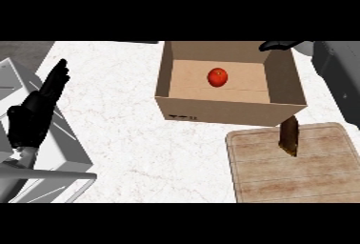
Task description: Pick the tomato from the cutting board and place it in the cardboard box
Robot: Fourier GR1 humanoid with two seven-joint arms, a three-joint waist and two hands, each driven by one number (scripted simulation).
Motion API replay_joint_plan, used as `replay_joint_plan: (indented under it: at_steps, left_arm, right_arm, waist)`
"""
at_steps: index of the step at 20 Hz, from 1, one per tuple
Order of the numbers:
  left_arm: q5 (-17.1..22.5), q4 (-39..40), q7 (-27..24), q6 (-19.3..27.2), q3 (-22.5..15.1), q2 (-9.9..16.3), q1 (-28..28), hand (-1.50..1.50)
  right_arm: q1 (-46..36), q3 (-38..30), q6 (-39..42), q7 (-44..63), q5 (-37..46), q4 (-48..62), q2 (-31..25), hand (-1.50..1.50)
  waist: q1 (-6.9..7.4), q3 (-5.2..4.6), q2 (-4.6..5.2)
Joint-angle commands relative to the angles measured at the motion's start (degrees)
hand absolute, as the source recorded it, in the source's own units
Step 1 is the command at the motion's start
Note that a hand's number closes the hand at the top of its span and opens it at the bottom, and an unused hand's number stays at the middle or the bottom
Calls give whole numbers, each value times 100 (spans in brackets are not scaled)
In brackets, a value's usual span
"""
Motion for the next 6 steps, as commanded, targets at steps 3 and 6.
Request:
replay_joint_plan:
  at_steps: [3,6]
  left_arm:
    - [67,33,-101,2,-303,-363,438,0]
    - [8,-12,-13,63,-402,-443,254,0]
  right_arm:
    - [174,-179,472,-45,-120,132,-801,-150]
    - [188,-120,726,-192,-47,50,-1032,-150]
  waist:
    - [183,-143,138]
    - [226,-131,196]
